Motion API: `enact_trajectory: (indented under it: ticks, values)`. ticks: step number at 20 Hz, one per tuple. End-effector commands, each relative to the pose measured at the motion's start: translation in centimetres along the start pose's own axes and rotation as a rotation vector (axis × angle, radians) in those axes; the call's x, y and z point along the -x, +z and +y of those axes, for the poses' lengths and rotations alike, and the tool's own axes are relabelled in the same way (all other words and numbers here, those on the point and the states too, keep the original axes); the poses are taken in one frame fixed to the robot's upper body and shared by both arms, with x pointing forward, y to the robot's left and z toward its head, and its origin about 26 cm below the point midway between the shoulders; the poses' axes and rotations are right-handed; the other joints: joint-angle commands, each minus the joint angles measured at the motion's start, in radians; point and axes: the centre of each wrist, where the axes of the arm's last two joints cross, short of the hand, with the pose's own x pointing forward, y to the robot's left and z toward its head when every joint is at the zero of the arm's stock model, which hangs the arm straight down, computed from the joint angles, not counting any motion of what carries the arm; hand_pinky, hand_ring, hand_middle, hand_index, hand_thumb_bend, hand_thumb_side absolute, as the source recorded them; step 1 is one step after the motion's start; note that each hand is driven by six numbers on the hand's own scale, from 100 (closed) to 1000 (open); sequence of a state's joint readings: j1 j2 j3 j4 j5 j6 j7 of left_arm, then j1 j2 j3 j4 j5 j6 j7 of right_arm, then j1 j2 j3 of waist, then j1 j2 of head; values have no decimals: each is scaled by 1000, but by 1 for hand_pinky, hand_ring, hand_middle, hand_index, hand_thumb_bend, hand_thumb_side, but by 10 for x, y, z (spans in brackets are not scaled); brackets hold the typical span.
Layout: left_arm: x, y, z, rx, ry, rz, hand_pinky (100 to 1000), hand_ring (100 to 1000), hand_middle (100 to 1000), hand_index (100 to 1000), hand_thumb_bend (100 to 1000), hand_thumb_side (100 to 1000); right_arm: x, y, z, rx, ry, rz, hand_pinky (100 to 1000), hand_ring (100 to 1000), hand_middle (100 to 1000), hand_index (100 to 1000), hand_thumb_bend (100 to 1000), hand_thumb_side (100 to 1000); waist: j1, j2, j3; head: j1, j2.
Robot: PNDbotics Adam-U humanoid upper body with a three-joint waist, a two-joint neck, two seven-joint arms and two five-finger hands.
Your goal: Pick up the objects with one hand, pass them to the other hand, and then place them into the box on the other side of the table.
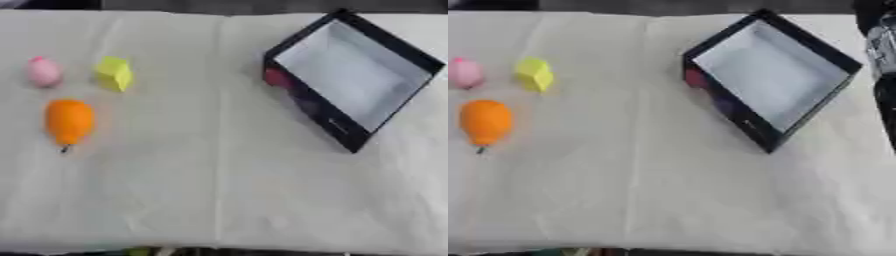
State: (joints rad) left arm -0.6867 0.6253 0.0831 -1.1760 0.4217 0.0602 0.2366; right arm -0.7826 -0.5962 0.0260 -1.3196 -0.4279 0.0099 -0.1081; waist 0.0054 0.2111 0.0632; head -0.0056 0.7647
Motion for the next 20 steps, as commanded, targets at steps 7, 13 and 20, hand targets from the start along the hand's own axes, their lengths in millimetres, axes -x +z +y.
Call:
enact_trajectory:
  ticks: [7,13,20]
  values:
    - [-22,-6,17,-19,-57,-48,813,805,860,898,1000,603,-17,-4,-9,1,33,-41,860,785,845,862,100,526,-6,-8,1,64,5]
    - [-35,-3,15,143,-392,-41,837,816,840,909,983,611,-17,-4,-10,-1,41,-37,860,782,842,862,100,527,-6,-8,-1,60,5]
    - [-65,0,16,553,-937,8,867,852,840,918,905,608,-18,-4,-9,-10,53,-34,860,780,844,862,100,528,-2,-8,-2,53,5]
